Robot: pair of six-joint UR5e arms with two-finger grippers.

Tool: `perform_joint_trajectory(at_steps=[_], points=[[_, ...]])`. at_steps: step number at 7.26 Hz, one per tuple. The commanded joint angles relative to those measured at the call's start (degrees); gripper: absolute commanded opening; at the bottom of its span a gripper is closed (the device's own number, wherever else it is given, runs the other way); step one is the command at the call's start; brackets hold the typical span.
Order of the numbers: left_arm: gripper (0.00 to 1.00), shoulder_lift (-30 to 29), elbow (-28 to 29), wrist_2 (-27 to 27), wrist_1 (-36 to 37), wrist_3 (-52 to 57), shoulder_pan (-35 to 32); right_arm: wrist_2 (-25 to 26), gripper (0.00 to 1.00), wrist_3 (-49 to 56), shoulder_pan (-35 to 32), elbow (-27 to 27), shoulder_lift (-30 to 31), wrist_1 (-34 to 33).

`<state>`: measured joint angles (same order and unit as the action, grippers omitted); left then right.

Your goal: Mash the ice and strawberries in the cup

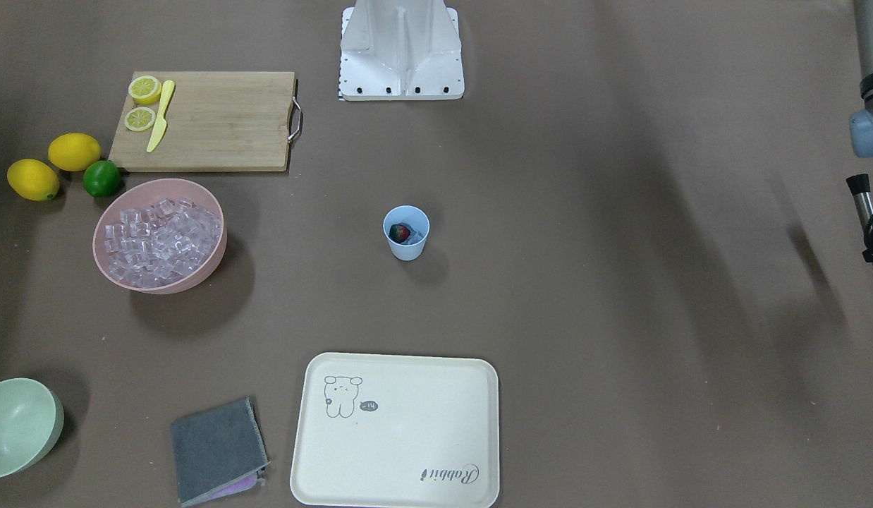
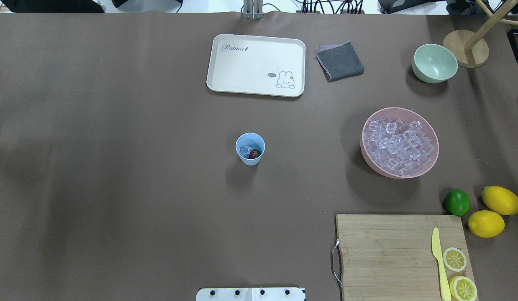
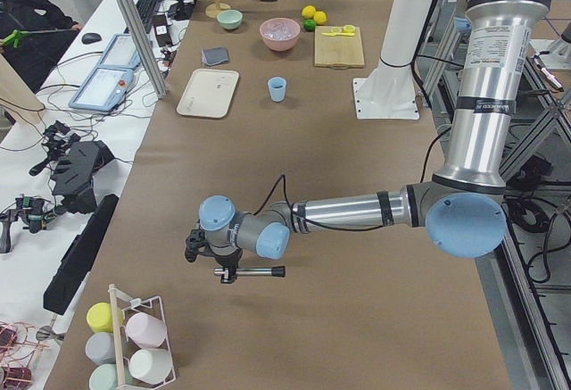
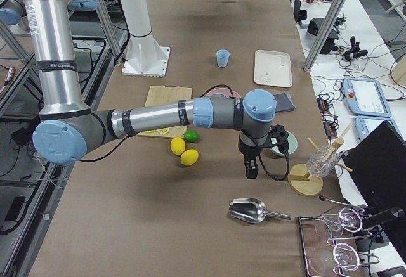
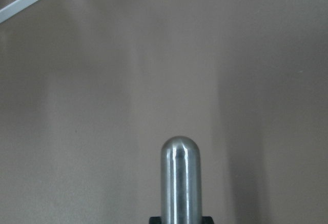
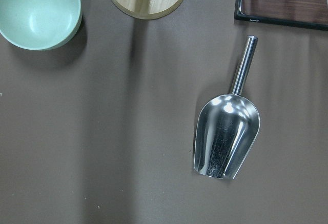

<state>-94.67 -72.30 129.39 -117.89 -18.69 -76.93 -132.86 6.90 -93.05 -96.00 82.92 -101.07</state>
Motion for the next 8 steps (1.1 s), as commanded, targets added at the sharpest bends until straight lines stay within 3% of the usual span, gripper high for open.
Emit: perform_joint_trajectory(at_steps=[1,8], points=[[0.00,2.91,-0.03,-0.53,-7.18,-5.73,3.16,-0.03,1.00,-0.05,-0.02,-0.33,0.05,-0.01],[0.00,3.09,-2.05,-0.45,-8.15,-5.92,7.23,-0.03,1.00,0.04,-0.11,0.47,0.05,-0.09]])
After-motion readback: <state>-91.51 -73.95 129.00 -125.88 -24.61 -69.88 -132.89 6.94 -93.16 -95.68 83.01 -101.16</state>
